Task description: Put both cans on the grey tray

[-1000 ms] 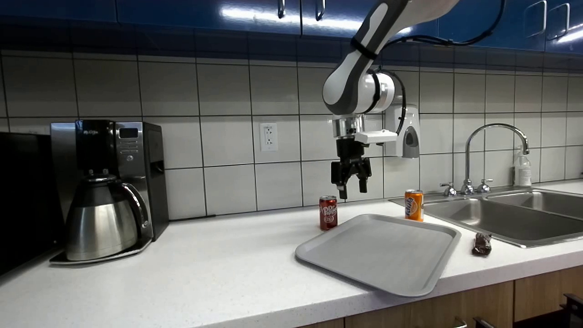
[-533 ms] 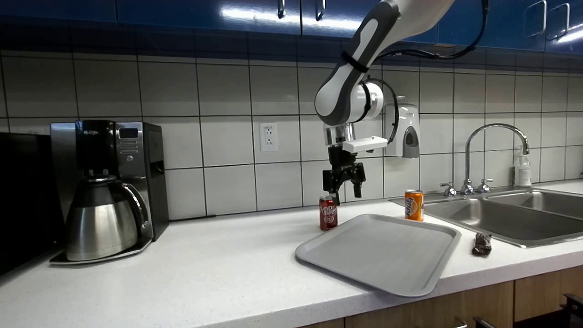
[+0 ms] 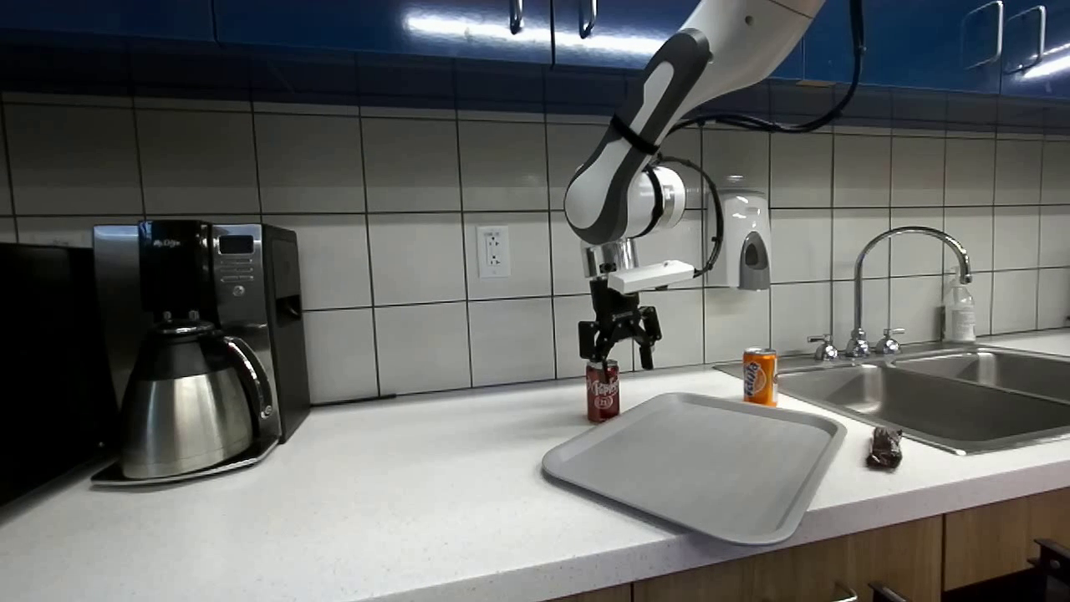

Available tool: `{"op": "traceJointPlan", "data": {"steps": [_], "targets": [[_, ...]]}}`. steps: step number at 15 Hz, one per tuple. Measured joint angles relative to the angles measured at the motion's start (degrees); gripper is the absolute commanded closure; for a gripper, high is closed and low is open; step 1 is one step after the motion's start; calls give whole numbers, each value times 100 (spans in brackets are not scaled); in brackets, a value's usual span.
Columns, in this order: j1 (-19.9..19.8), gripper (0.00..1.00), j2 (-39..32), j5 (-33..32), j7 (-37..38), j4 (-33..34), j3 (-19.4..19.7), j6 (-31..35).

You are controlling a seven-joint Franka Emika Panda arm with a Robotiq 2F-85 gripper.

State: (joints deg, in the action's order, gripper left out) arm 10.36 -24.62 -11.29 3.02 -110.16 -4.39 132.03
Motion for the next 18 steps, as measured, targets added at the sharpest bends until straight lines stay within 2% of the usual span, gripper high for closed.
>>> {"op": "traceJointPlan", "data": {"steps": [18], "targets": [[212, 0, -828, 11, 764, 1199, 105, -549]]}}
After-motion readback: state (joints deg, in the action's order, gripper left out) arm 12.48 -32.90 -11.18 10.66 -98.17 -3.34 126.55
